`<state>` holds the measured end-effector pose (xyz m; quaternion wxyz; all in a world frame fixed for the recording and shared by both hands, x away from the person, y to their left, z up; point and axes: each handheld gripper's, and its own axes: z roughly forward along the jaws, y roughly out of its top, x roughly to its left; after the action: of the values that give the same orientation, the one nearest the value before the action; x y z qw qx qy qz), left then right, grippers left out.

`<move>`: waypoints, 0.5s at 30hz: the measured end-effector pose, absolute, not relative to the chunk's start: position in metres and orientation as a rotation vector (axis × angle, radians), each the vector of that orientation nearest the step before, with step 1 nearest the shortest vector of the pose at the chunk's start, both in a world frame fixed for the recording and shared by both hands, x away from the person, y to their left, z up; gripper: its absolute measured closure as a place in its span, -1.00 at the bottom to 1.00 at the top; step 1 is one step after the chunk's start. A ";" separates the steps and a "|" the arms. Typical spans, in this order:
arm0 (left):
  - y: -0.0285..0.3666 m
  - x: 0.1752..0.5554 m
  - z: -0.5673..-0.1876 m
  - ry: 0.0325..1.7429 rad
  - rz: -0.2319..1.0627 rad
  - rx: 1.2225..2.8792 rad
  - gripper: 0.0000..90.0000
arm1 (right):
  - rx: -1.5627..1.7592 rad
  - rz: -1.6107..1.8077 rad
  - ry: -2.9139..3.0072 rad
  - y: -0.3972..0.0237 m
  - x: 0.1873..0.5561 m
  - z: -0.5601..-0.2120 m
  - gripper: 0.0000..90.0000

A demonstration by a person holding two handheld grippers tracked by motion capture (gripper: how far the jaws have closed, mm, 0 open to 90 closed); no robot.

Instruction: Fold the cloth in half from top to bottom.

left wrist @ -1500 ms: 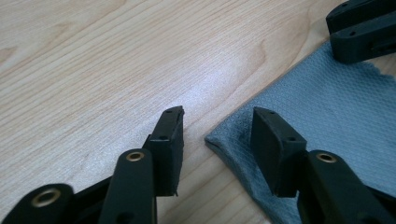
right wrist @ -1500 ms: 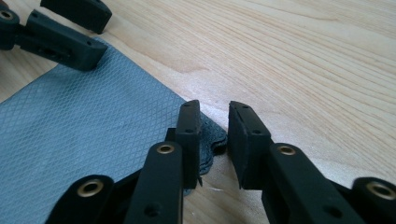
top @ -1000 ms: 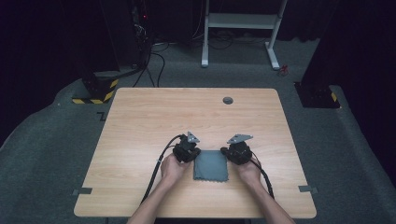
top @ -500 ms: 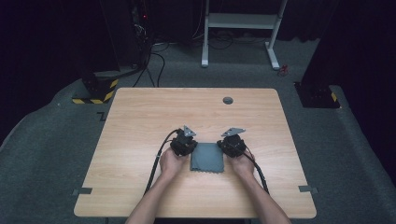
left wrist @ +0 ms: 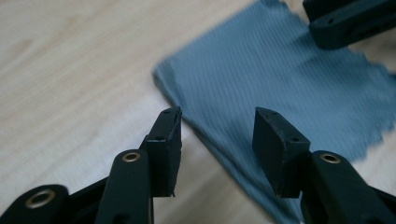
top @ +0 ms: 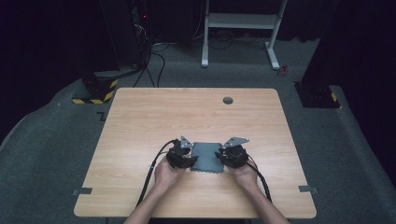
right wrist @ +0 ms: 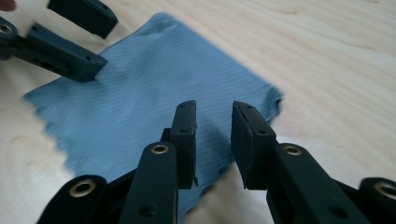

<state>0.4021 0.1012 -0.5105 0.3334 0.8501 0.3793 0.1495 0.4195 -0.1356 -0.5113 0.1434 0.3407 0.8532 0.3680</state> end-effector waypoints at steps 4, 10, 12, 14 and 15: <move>0.108 0.390 -0.513 0.982 0.399 2.209 0.22 | 0.963 1.070 2.467 -0.139 0.406 -0.514 0.57; 0.116 0.380 -0.514 0.985 0.403 2.191 0.29 | 0.987 1.074 2.470 -0.149 0.396 -0.520 0.57; 0.118 0.376 -0.516 0.977 0.425 2.193 0.28 | 0.993 1.088 2.462 -0.153 0.394 -0.520 0.56; 0.121 0.373 -0.517 0.993 0.404 2.169 0.26 | 0.993 1.095 2.461 -0.155 0.393 -0.521 0.55; 0.122 0.372 -0.517 0.996 0.397 2.160 0.23 | 0.993 1.097 2.457 -0.156 0.392 -0.520 0.55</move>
<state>0.3724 0.1223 -0.5165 0.3572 0.8366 0.3858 0.1539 0.3922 -0.1560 -0.5202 0.1359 0.3431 0.8486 0.3790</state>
